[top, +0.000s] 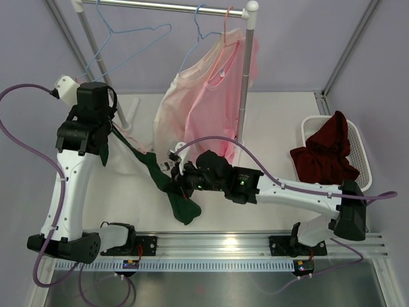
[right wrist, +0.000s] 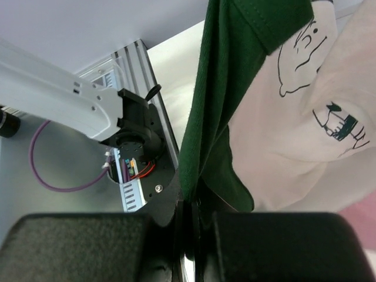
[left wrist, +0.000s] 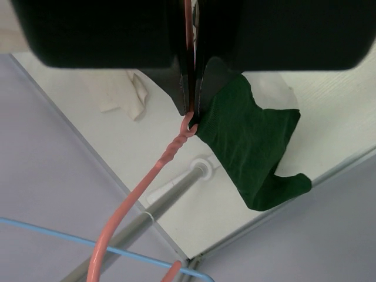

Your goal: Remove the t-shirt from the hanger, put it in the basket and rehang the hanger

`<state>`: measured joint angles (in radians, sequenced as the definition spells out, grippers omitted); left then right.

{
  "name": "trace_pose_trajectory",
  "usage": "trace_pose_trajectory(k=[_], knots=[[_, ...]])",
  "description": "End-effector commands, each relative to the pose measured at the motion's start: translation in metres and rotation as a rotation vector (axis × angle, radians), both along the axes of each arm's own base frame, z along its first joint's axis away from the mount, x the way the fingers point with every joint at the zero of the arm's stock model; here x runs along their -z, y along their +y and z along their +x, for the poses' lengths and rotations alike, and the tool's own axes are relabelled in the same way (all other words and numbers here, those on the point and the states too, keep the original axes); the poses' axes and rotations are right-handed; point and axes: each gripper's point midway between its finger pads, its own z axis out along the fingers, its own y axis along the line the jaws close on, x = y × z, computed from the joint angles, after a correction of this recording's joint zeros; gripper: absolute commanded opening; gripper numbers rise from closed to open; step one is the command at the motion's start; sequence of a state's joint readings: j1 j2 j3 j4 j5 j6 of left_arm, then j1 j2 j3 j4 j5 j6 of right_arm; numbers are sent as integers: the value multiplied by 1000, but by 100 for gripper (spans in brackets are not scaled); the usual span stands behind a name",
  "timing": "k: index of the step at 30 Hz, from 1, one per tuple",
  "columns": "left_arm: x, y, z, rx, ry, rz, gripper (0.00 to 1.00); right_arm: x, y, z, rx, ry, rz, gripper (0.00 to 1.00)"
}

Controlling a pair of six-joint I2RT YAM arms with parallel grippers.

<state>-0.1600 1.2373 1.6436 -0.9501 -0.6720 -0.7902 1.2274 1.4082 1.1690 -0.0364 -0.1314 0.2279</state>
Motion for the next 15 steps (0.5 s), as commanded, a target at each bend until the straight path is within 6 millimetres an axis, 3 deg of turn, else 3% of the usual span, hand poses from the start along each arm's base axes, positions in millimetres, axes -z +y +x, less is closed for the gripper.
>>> trace_pose_trajectory(k=[1,3,8,10,15], knots=[[-56,-16,-9,90,-213,-111,0,-18,23,7,-3,-60,15,0],[-61,-29,-14,161,-231,-152,0,-23,38,13,1,-73,21,0],[-80,-62,-53,374,-301,-243,0,-30,59,27,35,-96,42,0],[-88,-69,-73,439,-334,-243,0,-27,63,32,45,-108,32,0],[-86,-95,-114,639,-360,-244,0,-25,64,42,79,-120,21,0]])
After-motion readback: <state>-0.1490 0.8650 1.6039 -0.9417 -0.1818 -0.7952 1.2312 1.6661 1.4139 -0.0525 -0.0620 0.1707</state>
